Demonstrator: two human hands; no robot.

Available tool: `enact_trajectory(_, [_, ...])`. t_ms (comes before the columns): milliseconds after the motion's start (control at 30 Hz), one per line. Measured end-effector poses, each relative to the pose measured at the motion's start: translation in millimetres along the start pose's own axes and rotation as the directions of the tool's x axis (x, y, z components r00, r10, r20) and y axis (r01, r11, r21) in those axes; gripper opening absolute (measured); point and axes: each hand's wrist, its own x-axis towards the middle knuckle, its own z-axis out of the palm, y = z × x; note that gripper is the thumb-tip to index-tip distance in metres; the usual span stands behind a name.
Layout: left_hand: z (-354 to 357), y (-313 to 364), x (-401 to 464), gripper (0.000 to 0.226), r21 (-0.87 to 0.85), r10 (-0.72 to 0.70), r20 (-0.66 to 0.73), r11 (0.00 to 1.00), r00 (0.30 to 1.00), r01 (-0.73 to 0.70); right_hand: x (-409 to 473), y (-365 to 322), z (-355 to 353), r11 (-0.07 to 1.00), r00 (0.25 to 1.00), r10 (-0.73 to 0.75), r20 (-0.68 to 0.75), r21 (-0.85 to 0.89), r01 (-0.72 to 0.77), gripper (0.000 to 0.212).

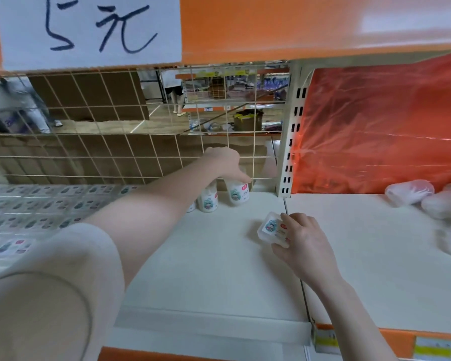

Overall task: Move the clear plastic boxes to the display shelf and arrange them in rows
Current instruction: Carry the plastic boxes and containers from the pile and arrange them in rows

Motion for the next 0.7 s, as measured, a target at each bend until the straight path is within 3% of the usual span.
enact_trajectory(700, [21.5, -13.0, 12.5, 0.056, 0.183, 0.079, 0.022, 0.98, 0.997, -0.082, 20.6, -6.3, 12.9, 1.0, 0.998, 0.017, 0.068, -0.019, -0.015, 0.052])
